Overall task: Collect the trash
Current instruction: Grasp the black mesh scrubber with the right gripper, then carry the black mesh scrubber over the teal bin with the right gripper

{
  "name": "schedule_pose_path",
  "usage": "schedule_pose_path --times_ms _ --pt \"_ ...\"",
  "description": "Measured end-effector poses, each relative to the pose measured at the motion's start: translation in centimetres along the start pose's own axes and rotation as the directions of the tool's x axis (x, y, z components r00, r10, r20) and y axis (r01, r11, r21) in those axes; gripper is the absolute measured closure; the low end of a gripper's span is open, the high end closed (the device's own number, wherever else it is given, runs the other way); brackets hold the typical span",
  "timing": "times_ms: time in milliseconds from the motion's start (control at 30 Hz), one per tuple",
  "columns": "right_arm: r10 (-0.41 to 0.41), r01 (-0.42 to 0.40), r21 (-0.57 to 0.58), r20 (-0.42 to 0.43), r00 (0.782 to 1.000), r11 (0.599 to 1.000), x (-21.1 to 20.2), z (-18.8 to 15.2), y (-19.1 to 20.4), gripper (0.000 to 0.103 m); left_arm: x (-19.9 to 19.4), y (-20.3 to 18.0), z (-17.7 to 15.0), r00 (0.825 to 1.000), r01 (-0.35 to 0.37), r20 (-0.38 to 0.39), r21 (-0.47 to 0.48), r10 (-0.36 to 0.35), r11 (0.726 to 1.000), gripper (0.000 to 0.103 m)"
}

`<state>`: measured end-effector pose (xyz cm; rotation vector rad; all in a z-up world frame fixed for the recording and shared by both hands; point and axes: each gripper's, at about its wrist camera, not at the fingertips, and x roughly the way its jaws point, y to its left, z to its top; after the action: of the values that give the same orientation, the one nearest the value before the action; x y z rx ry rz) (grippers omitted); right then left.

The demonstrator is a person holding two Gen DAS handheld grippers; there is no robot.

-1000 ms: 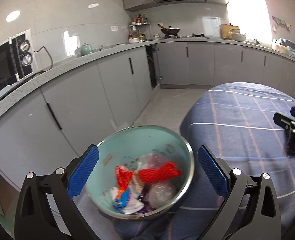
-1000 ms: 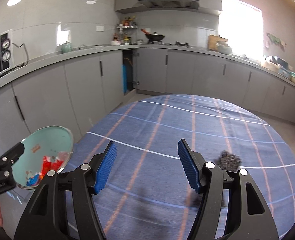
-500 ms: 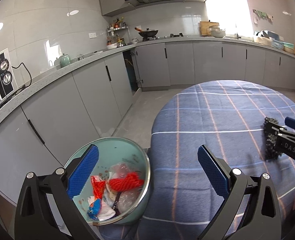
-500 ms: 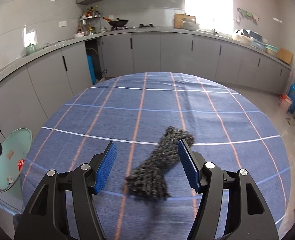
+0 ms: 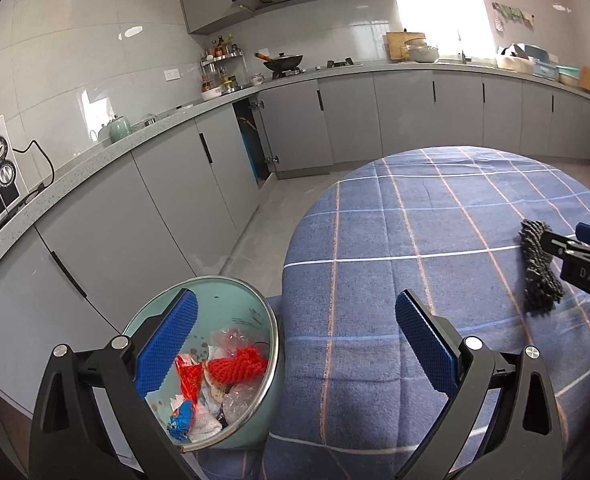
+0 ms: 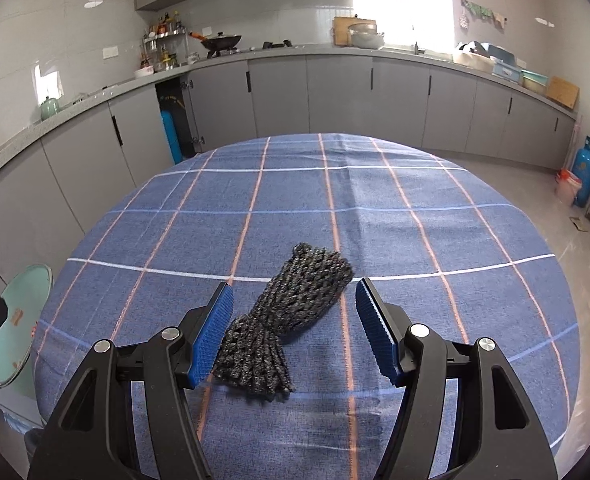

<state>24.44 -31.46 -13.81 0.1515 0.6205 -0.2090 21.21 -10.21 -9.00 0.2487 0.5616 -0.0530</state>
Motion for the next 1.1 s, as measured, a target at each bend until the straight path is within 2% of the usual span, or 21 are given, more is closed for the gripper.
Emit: schedule_pose_path --times_ms 200,333,367,400,600,1100 --pt "0.012 -0.01 0.029 -0.058 0.998 1.0 1.2 0.2 -0.6 0.042 0.6 0.5 0.7 1.0 -0.003 0.011 -0.016 0.003 1.0 0.006" --pt "0.034 -0.033 0.01 -0.114 0.993 0.999 2.2 0.2 -0.2 0.051 0.7 0.9 0.8 1.0 0.01 0.01 -0.038 -0.009 0.999 0.006" --pt "0.04 -0.04 0.002 -0.126 0.991 0.999 2.4 0.2 -0.1 0.057 0.7 1.0 0.7 1.0 0.012 0.004 -0.041 -0.012 0.999 0.006" --pt "0.054 -0.055 -0.005 -0.136 0.989 0.998 2.6 0.1 0.2 0.07 0.8 1.1 0.5 1.0 0.015 -0.003 -0.043 -0.015 0.999 0.006" --pt "0.092 -0.097 -0.039 -0.123 0.988 0.995 2.0 0.0 0.9 0.092 1.1 2.2 0.2 1.0 0.009 -0.016 -0.065 -0.01 0.998 0.006" --pt "0.159 -0.164 -0.109 -0.053 0.986 0.98 -0.2 0.2 3.7 0.094 0.8 3.9 -0.7 1.0 -0.009 -0.024 -0.096 0.007 0.995 0.006"
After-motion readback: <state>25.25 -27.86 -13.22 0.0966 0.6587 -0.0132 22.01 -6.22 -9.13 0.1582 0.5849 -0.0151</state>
